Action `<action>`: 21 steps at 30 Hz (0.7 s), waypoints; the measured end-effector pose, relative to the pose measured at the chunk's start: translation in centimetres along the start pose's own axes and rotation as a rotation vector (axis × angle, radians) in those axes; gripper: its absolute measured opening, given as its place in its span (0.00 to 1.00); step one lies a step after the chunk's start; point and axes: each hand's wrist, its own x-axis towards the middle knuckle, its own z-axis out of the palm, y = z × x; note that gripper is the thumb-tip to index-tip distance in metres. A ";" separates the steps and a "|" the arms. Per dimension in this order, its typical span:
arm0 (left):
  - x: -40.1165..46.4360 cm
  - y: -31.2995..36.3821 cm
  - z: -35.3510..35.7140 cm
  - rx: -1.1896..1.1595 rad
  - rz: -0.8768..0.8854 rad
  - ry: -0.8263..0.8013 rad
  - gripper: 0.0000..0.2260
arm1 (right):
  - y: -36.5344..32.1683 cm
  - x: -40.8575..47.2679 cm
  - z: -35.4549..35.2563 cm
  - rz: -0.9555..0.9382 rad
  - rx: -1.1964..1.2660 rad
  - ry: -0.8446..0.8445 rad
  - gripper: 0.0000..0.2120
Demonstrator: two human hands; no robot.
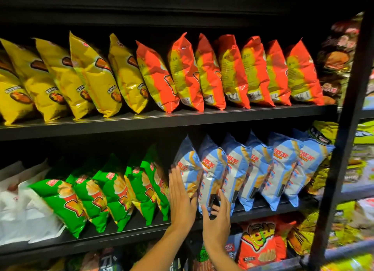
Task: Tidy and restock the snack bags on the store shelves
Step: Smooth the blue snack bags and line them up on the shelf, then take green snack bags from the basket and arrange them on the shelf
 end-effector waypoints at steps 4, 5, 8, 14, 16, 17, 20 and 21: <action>0.4 -0.5 0.5 0.076 -0.043 0.002 0.51 | 0.4 0.0 0.1 -0.004 -0.022 0.002 0.35; 0.4 -0.5 0.7 0.091 -0.054 0.000 0.52 | 0.4 0.0 0.0 -0.005 -0.016 0.001 0.35; 0.5 0.1 0.1 0.089 -0.031 -0.017 0.51 | 0.3 0.0 -0.3 -0.022 -0.003 -0.006 0.36; -3.4 0.0 -6.8 0.119 0.288 -0.040 0.37 | -0.2 -2.0 -2.0 -0.071 0.061 0.039 0.36; -4.8 -2.5 -10.0 0.223 0.364 -0.047 0.32 | -1.8 -3.5 -1.6 -0.275 0.062 -0.037 0.35; -5.2 -3.9 -11.4 0.297 0.390 -0.055 0.29 | -2.8 -4.1 -1.0 -0.363 0.055 -0.110 0.34; -6.0 -7.2 -14.6 0.561 0.438 -0.145 0.25 | -5.8 -4.8 2.3 -0.462 0.013 -0.341 0.36; -6.2 -7.9 -15.2 0.653 0.452 -0.190 0.25 | -6.6 -4.8 3.6 -0.458 -0.001 -0.383 0.37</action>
